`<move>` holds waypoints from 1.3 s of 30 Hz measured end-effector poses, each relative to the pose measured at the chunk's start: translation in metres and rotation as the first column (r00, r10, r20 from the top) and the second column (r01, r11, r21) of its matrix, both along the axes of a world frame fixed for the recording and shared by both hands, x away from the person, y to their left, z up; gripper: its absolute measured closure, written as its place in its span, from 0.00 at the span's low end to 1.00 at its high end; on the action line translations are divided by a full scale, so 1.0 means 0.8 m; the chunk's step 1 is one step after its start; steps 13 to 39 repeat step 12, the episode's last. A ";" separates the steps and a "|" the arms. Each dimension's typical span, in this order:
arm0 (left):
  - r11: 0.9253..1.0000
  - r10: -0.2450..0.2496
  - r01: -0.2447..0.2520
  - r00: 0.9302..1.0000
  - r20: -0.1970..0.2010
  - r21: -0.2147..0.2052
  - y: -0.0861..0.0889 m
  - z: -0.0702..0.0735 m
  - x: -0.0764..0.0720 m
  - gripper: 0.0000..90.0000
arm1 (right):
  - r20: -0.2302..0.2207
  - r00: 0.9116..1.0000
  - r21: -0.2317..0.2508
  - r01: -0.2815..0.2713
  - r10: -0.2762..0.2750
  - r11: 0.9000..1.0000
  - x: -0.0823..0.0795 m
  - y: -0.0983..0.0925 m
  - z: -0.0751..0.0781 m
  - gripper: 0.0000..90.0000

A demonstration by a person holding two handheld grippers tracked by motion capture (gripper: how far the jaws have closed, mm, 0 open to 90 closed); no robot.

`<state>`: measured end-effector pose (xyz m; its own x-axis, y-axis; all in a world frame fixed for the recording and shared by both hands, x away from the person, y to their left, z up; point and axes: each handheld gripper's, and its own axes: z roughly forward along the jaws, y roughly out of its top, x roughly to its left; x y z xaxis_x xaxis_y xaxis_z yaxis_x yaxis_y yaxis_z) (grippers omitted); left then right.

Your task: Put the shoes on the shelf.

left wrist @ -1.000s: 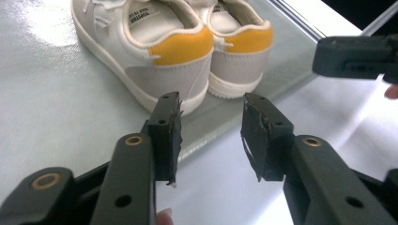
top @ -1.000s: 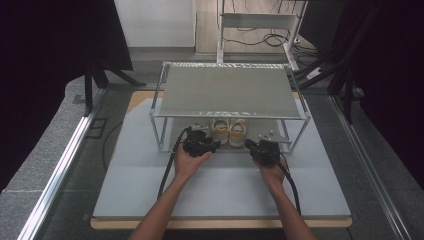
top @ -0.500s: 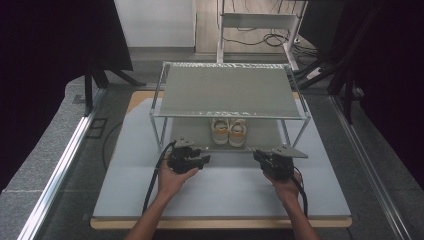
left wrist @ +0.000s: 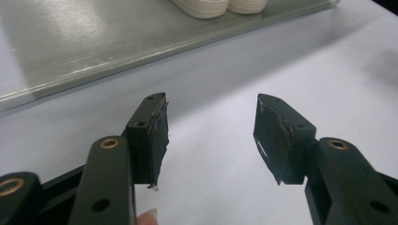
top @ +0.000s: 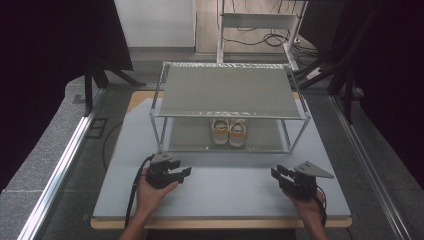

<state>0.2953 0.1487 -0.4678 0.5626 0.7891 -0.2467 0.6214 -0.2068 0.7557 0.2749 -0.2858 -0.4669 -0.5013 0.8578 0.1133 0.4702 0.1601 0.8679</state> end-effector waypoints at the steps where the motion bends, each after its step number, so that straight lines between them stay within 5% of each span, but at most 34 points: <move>1: 1.000 -0.002 0.002 1.000 0.001 -0.003 0.000 0.000 0.000 0.49 | -0.001 1.000 0.002 0.004 -0.004 1.000 0.000 -0.002 0.001 0.74; 7: 1.000 -0.003 0.003 1.000 -0.006 0.007 0.001 -0.001 0.002 0.48 | 0.008 1.000 0.020 0.007 -0.008 1.000 0.001 -0.008 0.004 0.71; 12: 1.000 -0.005 0.004 1.000 -0.014 -0.023 0.004 0.000 0.005 0.46 | 0.008 1.000 0.024 0.025 -0.026 0.999 0.003 -0.012 0.003 0.64; 39: 1.000 -0.005 0.004 1.000 -0.014 -0.023 0.004 0.000 0.005 0.46 | 0.008 1.000 0.024 0.025 -0.026 0.999 0.003 -0.012 0.003 0.64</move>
